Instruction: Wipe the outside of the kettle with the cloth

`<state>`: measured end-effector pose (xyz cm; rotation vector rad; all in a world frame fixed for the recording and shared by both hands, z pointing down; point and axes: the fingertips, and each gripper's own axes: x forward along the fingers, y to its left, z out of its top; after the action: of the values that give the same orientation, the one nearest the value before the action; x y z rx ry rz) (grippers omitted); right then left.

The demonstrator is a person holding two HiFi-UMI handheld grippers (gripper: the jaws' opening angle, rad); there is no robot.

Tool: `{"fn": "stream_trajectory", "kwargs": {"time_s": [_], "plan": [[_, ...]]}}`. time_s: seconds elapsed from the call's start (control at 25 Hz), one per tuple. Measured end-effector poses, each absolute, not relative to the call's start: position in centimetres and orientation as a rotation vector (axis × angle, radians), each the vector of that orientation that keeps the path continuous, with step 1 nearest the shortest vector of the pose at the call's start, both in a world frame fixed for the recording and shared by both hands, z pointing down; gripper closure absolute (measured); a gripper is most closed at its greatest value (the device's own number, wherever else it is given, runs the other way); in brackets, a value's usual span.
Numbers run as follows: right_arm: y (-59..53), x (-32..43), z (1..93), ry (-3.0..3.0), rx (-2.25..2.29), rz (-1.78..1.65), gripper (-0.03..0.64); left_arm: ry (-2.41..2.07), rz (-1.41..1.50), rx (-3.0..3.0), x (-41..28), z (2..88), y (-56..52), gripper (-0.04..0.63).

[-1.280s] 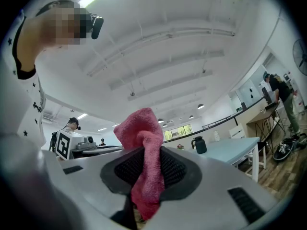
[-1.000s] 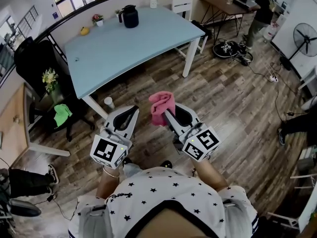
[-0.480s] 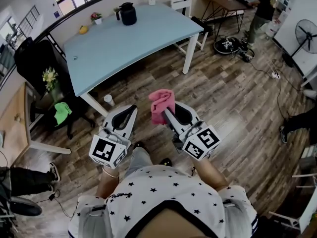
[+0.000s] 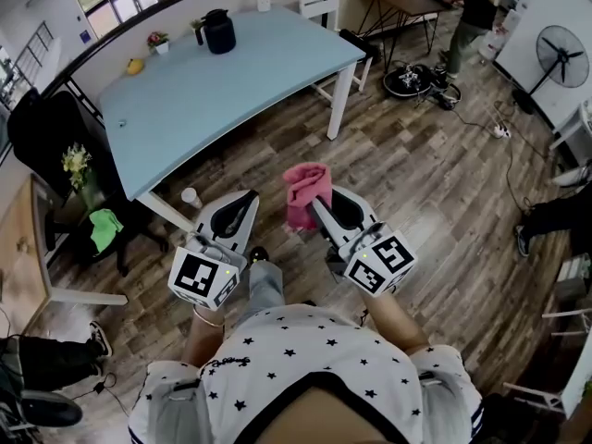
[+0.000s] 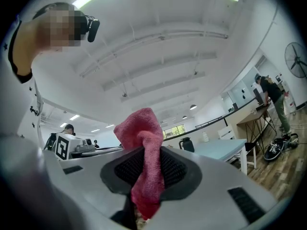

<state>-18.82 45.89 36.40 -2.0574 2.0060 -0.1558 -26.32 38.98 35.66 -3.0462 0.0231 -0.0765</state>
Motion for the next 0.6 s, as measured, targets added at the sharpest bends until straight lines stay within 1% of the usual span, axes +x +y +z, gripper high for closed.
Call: {"fn": "stream_trajectory", "kwargs": {"time_s": [0.6], "plan": [[34.7, -13.0, 35.5, 1.992, -2.108, -0.154, 0.522, -0.014, -0.035, -3.087, -20.1, 35.3, 27.4, 0.565]]}}
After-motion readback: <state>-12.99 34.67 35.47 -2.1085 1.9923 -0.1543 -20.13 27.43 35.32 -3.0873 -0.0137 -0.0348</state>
